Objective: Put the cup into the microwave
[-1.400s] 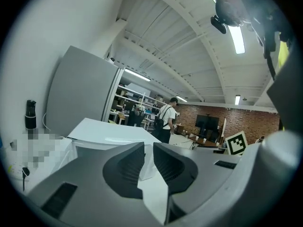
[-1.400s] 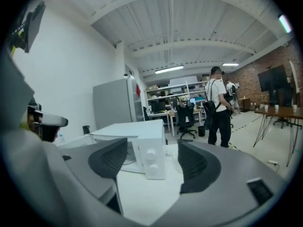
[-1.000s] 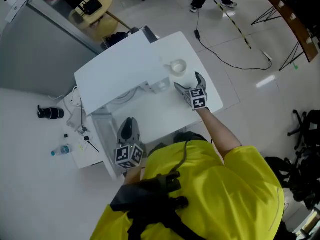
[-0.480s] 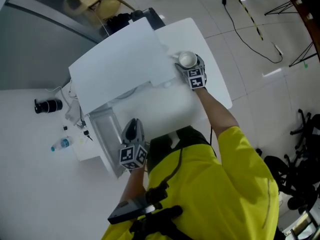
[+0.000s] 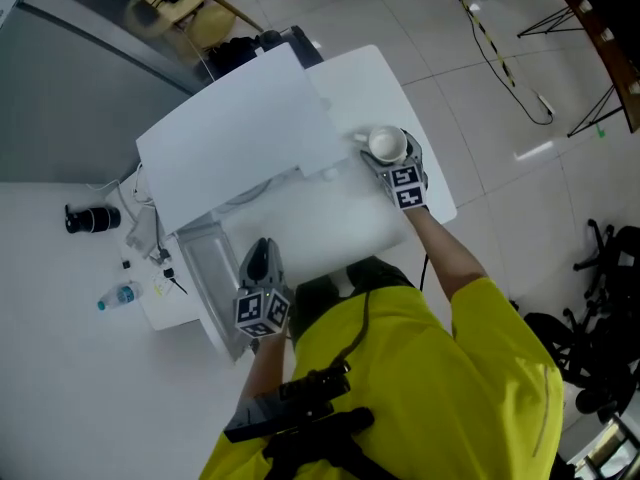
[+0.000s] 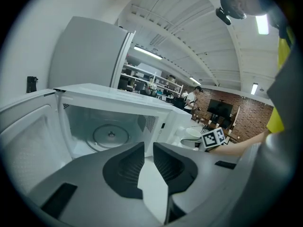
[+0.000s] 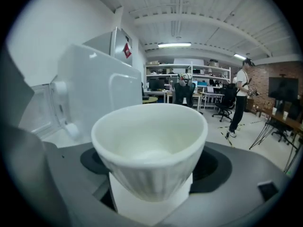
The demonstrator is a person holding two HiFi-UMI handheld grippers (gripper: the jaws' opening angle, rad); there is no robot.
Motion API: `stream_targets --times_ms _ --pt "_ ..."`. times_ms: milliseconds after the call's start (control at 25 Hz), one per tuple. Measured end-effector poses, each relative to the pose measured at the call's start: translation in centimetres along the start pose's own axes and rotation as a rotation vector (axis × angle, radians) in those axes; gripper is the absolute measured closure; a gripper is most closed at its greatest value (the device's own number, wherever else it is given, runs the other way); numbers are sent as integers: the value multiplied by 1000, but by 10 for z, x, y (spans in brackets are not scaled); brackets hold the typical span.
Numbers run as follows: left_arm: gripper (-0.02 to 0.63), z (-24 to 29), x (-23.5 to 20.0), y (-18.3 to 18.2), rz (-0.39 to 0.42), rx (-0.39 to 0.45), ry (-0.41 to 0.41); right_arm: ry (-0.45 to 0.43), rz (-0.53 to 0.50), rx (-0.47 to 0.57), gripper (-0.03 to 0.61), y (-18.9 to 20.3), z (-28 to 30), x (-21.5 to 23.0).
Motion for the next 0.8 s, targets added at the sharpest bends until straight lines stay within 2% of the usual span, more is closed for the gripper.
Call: stream_targets --times_ms 200,360,480,560,680,800 --pt "574 9 -7 -4 -25 34 11 -132 38 28 95 -22 -107 -44" --pt "574 5 -13 -7 -72 104 28 -339 53 13 95 -35 -149 -101" --pt "574 -4 -26 -9 -90 123 -22 -513 11 43 95 -54 -143 -152" --pt "574 -11 -39 -9 -91 123 -59 -594 -46 55 95 -68 -126 -186" --pt "574 -20 -57 -10 -96 137 -106 -662 -94 66 95 -79 -87 -231" --pt "574 -28 -72 -11 -120 178 -109 -676 -139 84 95 -84 -38 -269"
Point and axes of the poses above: the fingertips, and each gripper's own axes: z forward along the fingers, x to its right, y out of its underside, the point moved 7 cm from there along -z, backward along the fingers, and after that the axes turned 10 degrees about -z, right-handed, at the moved point
